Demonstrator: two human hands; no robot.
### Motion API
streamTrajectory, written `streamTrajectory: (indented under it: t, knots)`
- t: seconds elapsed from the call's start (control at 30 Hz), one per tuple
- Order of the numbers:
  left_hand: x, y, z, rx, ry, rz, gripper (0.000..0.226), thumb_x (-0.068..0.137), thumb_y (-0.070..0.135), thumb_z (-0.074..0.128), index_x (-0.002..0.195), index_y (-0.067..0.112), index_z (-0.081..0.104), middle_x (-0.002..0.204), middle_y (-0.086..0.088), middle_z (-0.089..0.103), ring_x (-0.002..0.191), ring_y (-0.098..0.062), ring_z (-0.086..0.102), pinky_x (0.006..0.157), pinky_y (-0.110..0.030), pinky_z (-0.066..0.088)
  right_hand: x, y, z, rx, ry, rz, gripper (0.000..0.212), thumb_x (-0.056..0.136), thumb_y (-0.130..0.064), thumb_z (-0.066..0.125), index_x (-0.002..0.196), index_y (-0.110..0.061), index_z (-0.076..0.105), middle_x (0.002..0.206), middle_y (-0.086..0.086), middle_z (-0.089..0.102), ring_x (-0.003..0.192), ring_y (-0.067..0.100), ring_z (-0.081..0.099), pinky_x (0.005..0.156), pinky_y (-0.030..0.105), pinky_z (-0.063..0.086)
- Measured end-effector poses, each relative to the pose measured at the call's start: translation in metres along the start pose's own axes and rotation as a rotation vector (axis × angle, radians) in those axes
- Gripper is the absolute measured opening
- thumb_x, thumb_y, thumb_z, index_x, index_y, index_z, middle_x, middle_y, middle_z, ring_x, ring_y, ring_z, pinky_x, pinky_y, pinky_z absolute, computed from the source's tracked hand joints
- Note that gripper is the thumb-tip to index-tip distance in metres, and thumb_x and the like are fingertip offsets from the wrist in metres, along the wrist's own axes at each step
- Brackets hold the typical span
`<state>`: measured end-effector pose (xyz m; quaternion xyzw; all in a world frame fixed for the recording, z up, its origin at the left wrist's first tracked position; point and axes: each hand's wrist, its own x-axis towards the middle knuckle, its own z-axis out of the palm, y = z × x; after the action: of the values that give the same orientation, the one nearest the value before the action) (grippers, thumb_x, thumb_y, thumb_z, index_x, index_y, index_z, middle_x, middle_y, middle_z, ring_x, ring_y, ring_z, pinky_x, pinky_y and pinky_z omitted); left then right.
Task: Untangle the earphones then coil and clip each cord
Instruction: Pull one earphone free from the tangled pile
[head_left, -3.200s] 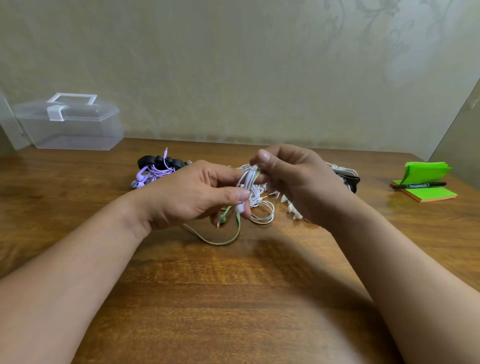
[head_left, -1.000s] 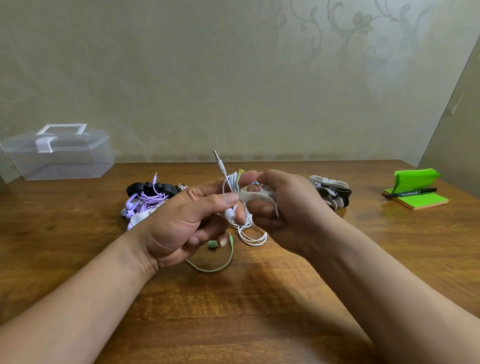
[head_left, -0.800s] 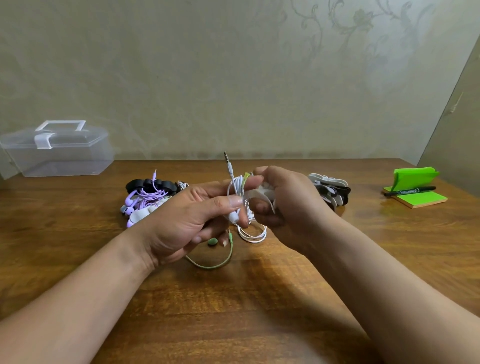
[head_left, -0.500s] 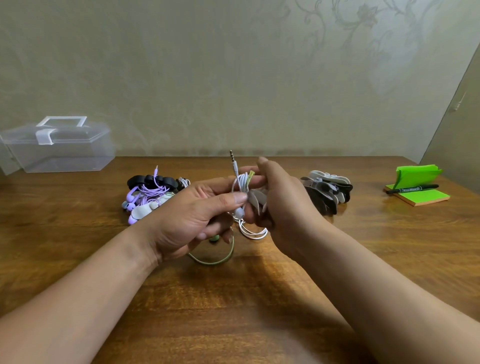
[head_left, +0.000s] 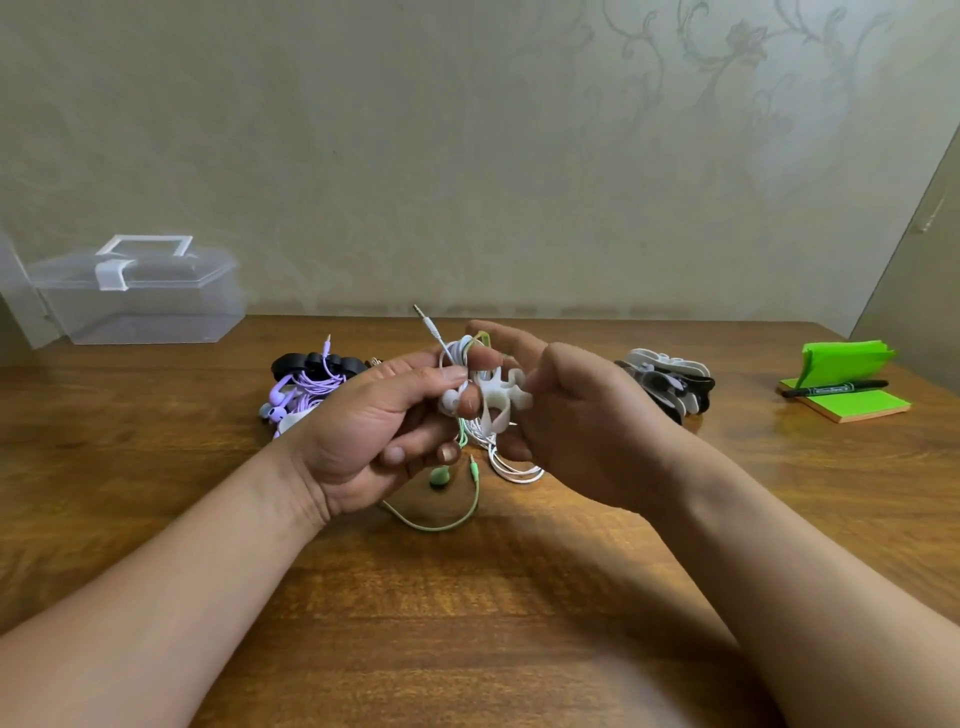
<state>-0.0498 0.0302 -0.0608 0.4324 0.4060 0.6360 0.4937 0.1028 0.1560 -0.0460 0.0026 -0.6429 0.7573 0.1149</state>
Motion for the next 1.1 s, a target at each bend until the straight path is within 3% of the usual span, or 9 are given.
streamTrajectory:
  t: [0.17, 0.27, 0.37, 0.5, 0.6, 0.7, 0.8, 0.97, 1.1]
  knots:
    - [-0.001, 0.0, -0.002, -0.027, 0.025, -0.002, 0.03, 0.103, 0.016, 0.047, 0.104, 0.018, 0.076, 0.076, 0.003, 0.061, 0.031, -0.002, 0.026, 0.049, -0.022, 0.041, -0.002, 0.001, -0.004, -0.128, -0.155, -0.042, 0.065, 0.085, 0.01, 0.047, 0.15, 0.003, 0.04, 0.114, 0.014, 0.056, 0.095, 0.021, 0.047, 0.067, 0.04, 0.02]
    - [-0.001, 0.0, -0.003, -0.049, 0.002, -0.006, 0.028, 0.104, 0.015, 0.047, 0.109, 0.015, 0.074, 0.077, 0.001, 0.059, 0.031, -0.002, 0.027, 0.048, -0.022, 0.042, -0.003, -0.001, -0.008, -0.105, -0.175, -0.016, 0.054, 0.098, 0.004, 0.051, 0.151, 0.004, 0.039, 0.117, 0.007, 0.063, 0.096, 0.012, 0.057, 0.07, 0.026, 0.037]
    - [0.0, 0.0, -0.003, -0.052, -0.019, -0.026, 0.024, 0.103, 0.015, 0.048, 0.112, 0.013, 0.07, 0.075, 0.001, 0.056, 0.031, -0.001, 0.027, 0.048, -0.022, 0.042, -0.004, 0.001, -0.012, -0.059, -0.14, 0.002, 0.037, 0.1, -0.006, 0.053, 0.136, -0.011, 0.059, 0.119, 0.007, 0.064, 0.093, 0.011, 0.058, 0.072, 0.021, 0.044]
    - [0.0, -0.001, -0.004, -0.123, -0.056, -0.037, 0.026, 0.105, 0.016, 0.047, 0.124, 0.008, 0.063, 0.078, -0.001, 0.057, 0.032, -0.001, 0.029, 0.05, -0.022, 0.042, -0.002, 0.007, -0.011, -0.026, 0.013, 0.014, 0.037, 0.096, -0.02, 0.063, 0.13, -0.016, 0.05, 0.108, 0.007, 0.066, 0.086, 0.017, 0.059, 0.069, 0.028, 0.047]
    - [0.0, 0.0, -0.006, -0.192, -0.019, -0.035, 0.021, 0.102, 0.018, 0.049, 0.109, 0.013, 0.068, 0.079, 0.001, 0.055, 0.031, 0.0, 0.029, 0.05, -0.021, 0.044, -0.001, 0.011, -0.009, -0.426, 0.181, -0.156, 0.036, 0.099, -0.034, 0.065, 0.123, -0.023, 0.042, 0.119, 0.007, 0.07, 0.095, 0.026, 0.068, 0.077, 0.041, 0.058]
    - [-0.001, 0.001, -0.006, -0.29, -0.029, -0.042, 0.017, 0.102, 0.019, 0.049, 0.105, 0.014, 0.065, 0.079, 0.002, 0.054, 0.031, -0.002, 0.028, 0.051, -0.02, 0.046, -0.003, 0.011, -0.002, -0.664, 0.2, -0.298, 0.024, 0.105, -0.035, 0.06, 0.119, -0.023, 0.046, 0.108, 0.006, 0.071, 0.095, 0.029, 0.07, 0.085, 0.059, 0.057]
    - [-0.001, 0.001, -0.006, -0.327, -0.045, -0.043, 0.017, 0.104, 0.02, 0.048, 0.109, 0.014, 0.063, 0.079, 0.001, 0.055, 0.03, -0.002, 0.03, 0.05, -0.019, 0.045, -0.006, 0.007, 0.0, -0.661, 0.184, -0.328, 0.028, 0.1, -0.031, 0.065, 0.118, -0.015, 0.049, 0.097, 0.003, 0.073, 0.09, 0.021, 0.071, 0.086, 0.058, 0.054]
    - [-0.001, 0.001, -0.008, -0.297, -0.068, -0.05, 0.02, 0.104, 0.019, 0.045, 0.108, 0.012, 0.064, 0.08, 0.0, 0.053, 0.033, -0.005, 0.019, 0.05, -0.018, 0.044, -0.005, 0.009, -0.001, -0.509, 0.15, -0.265, 0.02, 0.106, -0.029, 0.059, 0.114, -0.014, 0.049, 0.104, 0.017, 0.073, 0.098, 0.044, 0.068, 0.09, 0.068, 0.053]
    - [-0.001, 0.002, -0.008, -0.271, -0.109, -0.065, 0.018, 0.105, 0.018, 0.045, 0.11, 0.013, 0.062, 0.081, 0.0, 0.051, 0.032, -0.002, 0.027, 0.051, -0.018, 0.043, -0.004, 0.008, 0.001, -0.513, 0.193, -0.273, 0.019, 0.106, -0.033, 0.06, 0.107, -0.015, 0.052, 0.098, 0.023, 0.069, 0.083, 0.032, 0.067, 0.079, 0.055, 0.058]
